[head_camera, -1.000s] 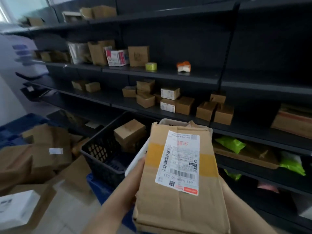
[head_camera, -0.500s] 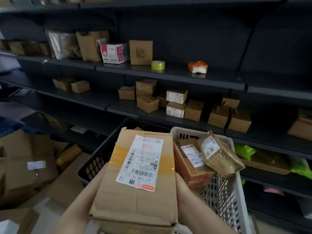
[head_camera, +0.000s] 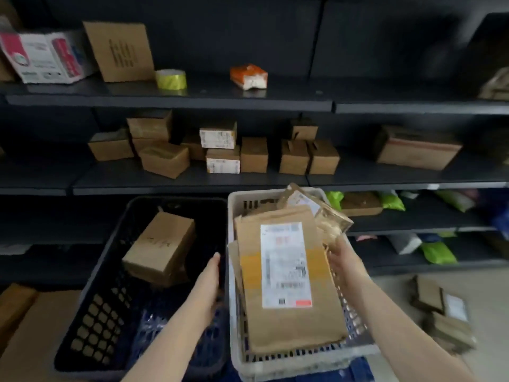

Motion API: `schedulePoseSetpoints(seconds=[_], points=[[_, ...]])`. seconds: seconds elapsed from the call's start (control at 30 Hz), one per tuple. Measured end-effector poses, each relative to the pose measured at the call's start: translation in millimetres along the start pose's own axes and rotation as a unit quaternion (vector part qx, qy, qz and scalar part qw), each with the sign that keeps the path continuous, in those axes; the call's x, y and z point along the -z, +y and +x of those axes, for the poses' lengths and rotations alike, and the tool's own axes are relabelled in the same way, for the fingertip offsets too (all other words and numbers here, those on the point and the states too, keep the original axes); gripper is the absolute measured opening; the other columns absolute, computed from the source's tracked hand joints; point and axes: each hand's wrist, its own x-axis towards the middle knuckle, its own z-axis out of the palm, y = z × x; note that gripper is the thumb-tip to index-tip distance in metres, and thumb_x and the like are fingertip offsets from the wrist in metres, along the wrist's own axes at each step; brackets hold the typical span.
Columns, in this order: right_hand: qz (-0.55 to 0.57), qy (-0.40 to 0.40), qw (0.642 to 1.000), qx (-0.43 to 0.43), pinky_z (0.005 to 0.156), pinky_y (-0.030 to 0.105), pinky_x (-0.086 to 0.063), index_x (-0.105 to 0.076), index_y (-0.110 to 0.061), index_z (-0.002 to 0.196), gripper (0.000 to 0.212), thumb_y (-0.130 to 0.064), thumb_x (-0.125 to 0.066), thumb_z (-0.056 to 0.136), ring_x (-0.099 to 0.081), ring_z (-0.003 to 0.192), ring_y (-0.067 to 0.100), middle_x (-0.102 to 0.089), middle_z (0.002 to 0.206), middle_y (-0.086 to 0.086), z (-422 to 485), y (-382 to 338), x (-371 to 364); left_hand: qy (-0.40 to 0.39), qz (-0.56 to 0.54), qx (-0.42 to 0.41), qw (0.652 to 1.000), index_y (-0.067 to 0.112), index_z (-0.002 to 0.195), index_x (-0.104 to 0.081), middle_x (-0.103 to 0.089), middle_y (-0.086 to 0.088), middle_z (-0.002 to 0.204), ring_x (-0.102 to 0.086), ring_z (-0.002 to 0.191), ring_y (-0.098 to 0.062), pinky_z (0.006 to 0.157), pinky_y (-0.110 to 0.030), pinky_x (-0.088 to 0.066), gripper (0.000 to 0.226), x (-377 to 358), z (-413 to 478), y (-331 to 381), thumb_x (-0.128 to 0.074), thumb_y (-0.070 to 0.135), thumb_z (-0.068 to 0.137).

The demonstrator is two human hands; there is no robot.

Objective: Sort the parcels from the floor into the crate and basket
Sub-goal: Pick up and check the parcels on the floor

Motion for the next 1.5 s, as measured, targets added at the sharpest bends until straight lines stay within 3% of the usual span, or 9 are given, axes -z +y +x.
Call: schedulePoseSetpoints(seconds=[0.13,0.3,0.5,0.63,0.83,1.0,1.17,1.33,1.5], points=[[-0.004,-0.044,0.999,0.012,0.107,0.046,-0.031,-0.043,-0.029,0.14,0.058,-0.06,-0.041,0.09,-0.053,0.118,0.025,-0.056,0.133,0.008,-33,15,50,-0.109,-0.002,0.032,0.993,0.019,0.124,-0.057,-0.058,-0.005,0.077,-0.06,0.089,-0.033,0.062,-0.032,-0.045,0.051,9,-2,-15,-0.047,0.056,0.091],[-0.202,-0.237,0.95,-0.013,0.099,0.037,-0.046,-0.026,-0.053,0.137,0.097,-0.044,-0.085,0.061,-0.058,0.115,0.008,-0.057,0.131,-0.016,-79,52,43,-0.218,0.113,-0.024,0.969,0.037,0.134,-0.043,-0.061,0.01,0.124,-0.056,0.116,-0.018,0.103,-0.046,-0.042,0.06,-8,-19,-49,-0.063,0.051,0.079],[-0.085,-0.103,0.991,0.014,0.084,0.039,-0.055,-0.041,-0.037,0.133,0.082,-0.034,-0.085,0.063,-0.071,0.094,0.015,-0.073,0.108,-0.006,-88,44,51,-0.232,0.197,-0.117,0.945,0.027,0.146,-0.018,-0.049,0.011,0.132,-0.05,0.117,-0.011,0.1,-0.035,-0.042,0.075,-23,-33,-29,-0.065,0.032,0.087],[-0.011,0.012,1.0,-0.004,0.088,0.048,-0.053,-0.045,-0.02,0.128,0.082,-0.043,-0.082,0.058,-0.068,0.097,0.028,-0.071,0.107,0.007,-74,30,85,-0.264,0.232,-0.19,0.917,0.03,0.118,-0.05,-0.06,0.011,0.12,-0.059,0.099,0.002,0.085,-0.024,-0.046,0.031,-58,-25,-10,-0.063,0.025,0.09],[-0.302,0.066,0.95,0.049,0.093,0.036,-0.043,-0.031,-0.018,0.146,0.073,-0.032,-0.069,0.085,-0.055,0.115,0.022,-0.054,0.135,0.005,-38,12,86,-0.118,0.583,-0.299,0.746,0.032,0.151,-0.011,-0.003,-0.004,0.161,-0.004,0.148,-0.025,0.118,-0.044,-0.017,0.071,-69,30,-34,-0.05,0.045,0.092],[-0.382,0.001,0.924,0.026,0.097,0.031,-0.04,-0.046,-0.012,0.138,0.048,-0.03,-0.055,0.094,-0.053,0.113,0.017,-0.056,0.131,0.002,-21,12,73,-0.137,0.586,-0.306,0.738,0.036,0.151,-0.002,0.015,-0.001,0.16,0.011,0.147,-0.021,0.118,-0.037,-0.01,0.071,-63,40,-49,-0.047,0.035,0.096],[-0.294,0.188,0.936,0.052,0.076,0.028,-0.042,-0.062,-0.013,0.117,0.029,-0.024,-0.056,0.091,-0.055,0.09,0.014,-0.065,0.113,0.004,-37,20,112,-0.124,0.526,-0.417,0.731,0.027,0.14,-0.039,-0.025,0.003,0.155,-0.018,0.143,-0.017,0.117,-0.036,-0.02,0.045,-87,17,-30,-0.047,0.025,0.095],[-0.355,0.079,0.931,-0.039,0.094,0.037,-0.049,-0.062,-0.012,0.118,0.03,-0.019,-0.054,0.09,-0.059,0.101,0.019,-0.064,0.109,0.003,-65,48,168,-0.267,0.483,-0.409,0.727,0.025,0.125,-0.051,-0.049,0.008,0.124,-0.044,0.113,-0.007,0.096,-0.026,-0.04,0.03,-157,-18,-35,-0.047,0.021,0.096],[-0.316,0.139,0.934,-0.085,0.075,0.026,-0.047,-0.058,-0.007,0.122,0.033,-0.018,-0.058,0.091,-0.054,0.088,0.017,-0.057,0.092,-0.001,-76,69,272,-0.353,0.504,-0.415,0.67,0.023,0.124,-0.052,-0.05,0.007,0.117,-0.049,0.107,-0.008,0.092,-0.025,-0.045,0.029,-254,-43,-78,-0.048,0.019,0.095]])
